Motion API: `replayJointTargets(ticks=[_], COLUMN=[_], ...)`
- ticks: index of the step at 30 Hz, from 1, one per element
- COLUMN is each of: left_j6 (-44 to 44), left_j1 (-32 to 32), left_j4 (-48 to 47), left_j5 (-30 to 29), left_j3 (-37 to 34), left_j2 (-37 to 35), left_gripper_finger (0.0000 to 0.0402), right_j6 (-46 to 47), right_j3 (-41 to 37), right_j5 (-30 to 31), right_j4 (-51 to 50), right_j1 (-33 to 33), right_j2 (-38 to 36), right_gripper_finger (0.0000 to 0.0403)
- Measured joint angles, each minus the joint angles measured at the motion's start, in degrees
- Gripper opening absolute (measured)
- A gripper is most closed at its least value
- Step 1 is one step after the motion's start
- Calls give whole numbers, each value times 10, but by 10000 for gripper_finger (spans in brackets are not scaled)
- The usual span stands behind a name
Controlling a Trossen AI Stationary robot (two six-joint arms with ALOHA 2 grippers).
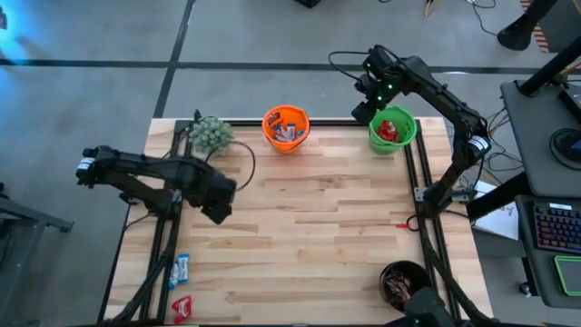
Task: Organize candy in baskets
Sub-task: Put the white chocolate bar into the orange bucket
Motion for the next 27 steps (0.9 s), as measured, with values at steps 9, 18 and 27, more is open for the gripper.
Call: replayJointTargets(ticks=[9, 18, 27], left_j6=[-96, -184, -285], left_j1=[-80, -130, -201], left_j4=[1, 5, 155], left_j5=[45, 192, 179], left_j3=[-49, -116, -130], left_j2=[-4, -4, -4], left_gripper_finger=[139, 139, 139], right_j6=[20, 46, 66], right_j3=[0, 0, 0], right_j5=[0, 0, 0], right_j4=[5, 8, 8], right_j1=[7, 32, 65], right_j2=[0, 0, 0], right_gripper_finger=[129, 132, 125])
